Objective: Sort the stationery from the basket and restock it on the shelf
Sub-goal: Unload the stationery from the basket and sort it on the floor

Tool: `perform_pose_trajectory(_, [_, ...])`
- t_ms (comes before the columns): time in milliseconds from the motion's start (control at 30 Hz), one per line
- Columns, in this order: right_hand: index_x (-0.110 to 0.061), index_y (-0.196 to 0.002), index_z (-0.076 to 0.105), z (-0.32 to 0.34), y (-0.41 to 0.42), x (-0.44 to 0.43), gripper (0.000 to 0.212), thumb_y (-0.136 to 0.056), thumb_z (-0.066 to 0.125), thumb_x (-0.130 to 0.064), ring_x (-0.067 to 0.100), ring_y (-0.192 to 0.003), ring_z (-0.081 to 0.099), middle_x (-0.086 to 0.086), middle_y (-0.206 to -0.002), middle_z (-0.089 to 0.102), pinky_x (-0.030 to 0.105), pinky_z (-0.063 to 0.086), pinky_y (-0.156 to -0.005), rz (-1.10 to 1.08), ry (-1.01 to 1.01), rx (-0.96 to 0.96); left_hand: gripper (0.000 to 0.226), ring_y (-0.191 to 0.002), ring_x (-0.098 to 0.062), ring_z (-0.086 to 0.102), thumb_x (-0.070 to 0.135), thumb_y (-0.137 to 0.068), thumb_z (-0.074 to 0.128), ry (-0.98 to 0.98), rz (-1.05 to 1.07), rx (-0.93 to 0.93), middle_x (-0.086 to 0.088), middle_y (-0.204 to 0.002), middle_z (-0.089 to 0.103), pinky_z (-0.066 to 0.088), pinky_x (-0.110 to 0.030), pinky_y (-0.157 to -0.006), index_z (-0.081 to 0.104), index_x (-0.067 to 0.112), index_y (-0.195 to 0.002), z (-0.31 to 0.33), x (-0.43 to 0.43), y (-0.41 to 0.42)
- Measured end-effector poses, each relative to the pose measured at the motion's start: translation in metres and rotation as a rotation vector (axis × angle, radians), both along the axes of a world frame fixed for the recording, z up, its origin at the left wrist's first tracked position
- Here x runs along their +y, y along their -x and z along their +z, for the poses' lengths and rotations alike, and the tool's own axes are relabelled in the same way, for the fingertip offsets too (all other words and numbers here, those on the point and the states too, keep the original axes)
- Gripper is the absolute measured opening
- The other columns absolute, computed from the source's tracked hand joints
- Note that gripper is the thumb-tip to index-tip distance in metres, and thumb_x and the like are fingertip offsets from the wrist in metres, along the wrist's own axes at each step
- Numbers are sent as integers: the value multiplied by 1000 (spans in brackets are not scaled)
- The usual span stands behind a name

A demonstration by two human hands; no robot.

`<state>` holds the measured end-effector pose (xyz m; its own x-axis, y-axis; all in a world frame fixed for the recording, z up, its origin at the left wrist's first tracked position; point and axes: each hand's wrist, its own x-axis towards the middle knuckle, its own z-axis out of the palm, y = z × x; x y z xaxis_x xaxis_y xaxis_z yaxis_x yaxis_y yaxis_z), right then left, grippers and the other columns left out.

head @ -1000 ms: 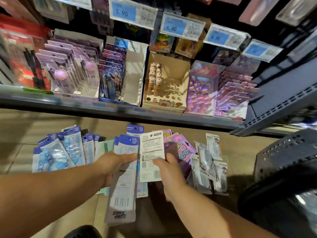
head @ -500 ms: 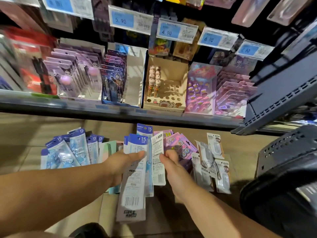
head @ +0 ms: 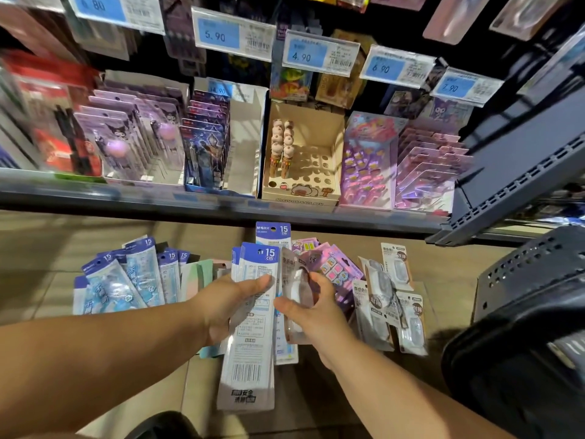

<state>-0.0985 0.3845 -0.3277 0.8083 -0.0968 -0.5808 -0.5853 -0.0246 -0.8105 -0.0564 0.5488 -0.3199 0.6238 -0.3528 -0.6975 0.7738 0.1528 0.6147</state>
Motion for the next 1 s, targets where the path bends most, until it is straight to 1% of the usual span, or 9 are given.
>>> perform_pose_trajectory(100, [-42, -132, 31, -3, 0, -5, 98, -53, 88, -47, 19, -122, 50, -8, -140, 42, 49, 47, -100, -52, 50, -27, 32, -79, -30, 74, 19, -88, 64, 20, -3, 3, -17, -101, 74, 60, -38, -62, 63, 6, -117, 3, -2, 0])
perform_pose_trajectory(167, [-43, -126, 30, -5, 2, -11, 85, -63, 87, -38, 14, -119, 50, -9, -135, 45, 38, 46, -99, -45, 70, -62, 29, -77, -29, 74, 18, -89, 63, 31, -16, 5, -17, -97, 75, 60, -38, -59, 62, 6, -114, 5, -3, 0])
perform_pose_trajectory(267, [-44, -126, 29, -8, 4, -17, 61, -85, 72, -26, -4, -96, 52, -16, -121, 50, 15, 44, -74, -15, 79, -84, 23, -73, -28, 74, 18, -88, 63, 28, -20, 7, -16, -90, 75, 60, -37, -57, 62, 6, -107, 5, -2, 0])
perform_pose_trajectory(367, [-49, -128, 33, -8, 6, -22, 48, -97, 53, -18, 4, -101, 58, -11, -127, 54, 21, 51, -72, -79, 78, -62, 22, -70, -29, 74, 16, -88, 63, -1, -11, 11, -17, -89, 75, 59, -39, -55, 61, 4, -107, 2, -2, -1])
perform_pose_trajectory(467, [-43, -137, 35, -15, 10, -39, 55, -95, 50, -10, 15, -118, 54, -8, -135, 50, 38, 50, -96, -236, 134, -88, 22, -67, -32, 73, 17, -88, 64, -54, -15, 14, -20, -88, 74, 59, -40, -57, 61, 4, -105, -3, -1, -1])
perform_pose_trajectory(700, [-18, -142, 42, -33, 13, -115, 53, -91, 52, -5, 27, -110, 56, 8, -123, 58, 33, 43, -92, -635, 531, -5, 44, -65, -35, 72, 25, -67, 74, -159, 0, 20, -23, -89, 74, 56, -46, -72, 63, 2, -102, -10, 2, -4])
perform_pose_trajectory(767, [-16, -133, 52, -36, 12, -130, 46, -89, 54, -5, 27, -104, 61, 4, -112, 63, 30, 46, -86, -624, 582, -5, 44, -64, -36, 71, 26, -65, 74, -164, 0, 21, -24, -89, 73, 55, -48, -74, 63, 1, -101, -10, 1, -5])
perform_pose_trajectory(867, [-19, -135, 52, -37, 4, -142, 49, -87, 56, -9, 27, -99, 63, 6, -116, 66, 35, 53, -85, -516, 606, 19, 42, -63, -36, 71, 25, -66, 73, -169, 4, 30, -25, -88, 73, 55, -48, -74, 63, 1, -99, -10, -1, -7])
perform_pose_trajectory(1000, [-21, -134, 54, -46, -5, -149, 51, -84, 56, -12, 27, -100, 60, 7, -115, 64, 28, 46, -78, -242, 703, 131, 34, -61, -34, 71, 23, -75, 72, -175, 17, 45, -24, -86, 73, 56, -44, -68, 63, 1, -99, -12, -3, -8])
